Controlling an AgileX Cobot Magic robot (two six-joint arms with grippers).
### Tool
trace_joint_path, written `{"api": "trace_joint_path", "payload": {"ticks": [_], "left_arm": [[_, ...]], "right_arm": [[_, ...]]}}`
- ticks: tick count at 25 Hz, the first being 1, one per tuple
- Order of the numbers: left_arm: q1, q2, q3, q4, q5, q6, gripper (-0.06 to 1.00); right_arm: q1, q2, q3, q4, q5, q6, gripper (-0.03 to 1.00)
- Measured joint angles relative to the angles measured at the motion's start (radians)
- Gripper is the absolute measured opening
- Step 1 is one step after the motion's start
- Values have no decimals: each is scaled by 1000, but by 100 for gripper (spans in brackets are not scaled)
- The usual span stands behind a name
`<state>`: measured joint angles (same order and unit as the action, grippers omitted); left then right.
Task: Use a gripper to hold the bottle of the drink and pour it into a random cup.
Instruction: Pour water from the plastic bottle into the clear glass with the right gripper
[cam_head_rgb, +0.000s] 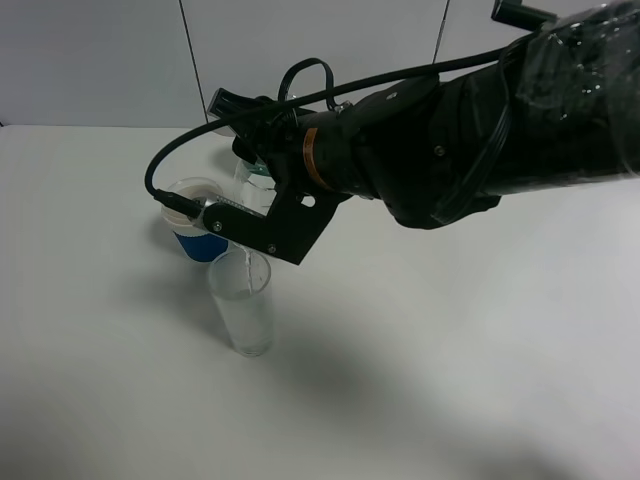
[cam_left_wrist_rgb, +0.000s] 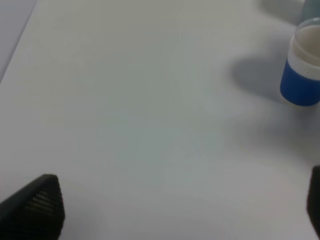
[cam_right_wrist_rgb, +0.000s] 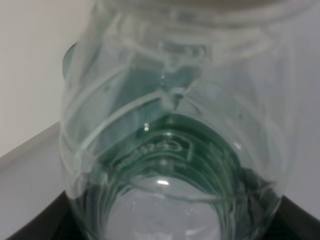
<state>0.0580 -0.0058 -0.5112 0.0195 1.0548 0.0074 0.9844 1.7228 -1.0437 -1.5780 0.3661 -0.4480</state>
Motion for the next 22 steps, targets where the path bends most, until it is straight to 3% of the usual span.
{"api": "trace_joint_path", "payload": {"ticks": [22], "left_arm": [[0,0,0,0,0,0,98]], "right_arm": [[16,0,-1,0,1,-8,55]]}}
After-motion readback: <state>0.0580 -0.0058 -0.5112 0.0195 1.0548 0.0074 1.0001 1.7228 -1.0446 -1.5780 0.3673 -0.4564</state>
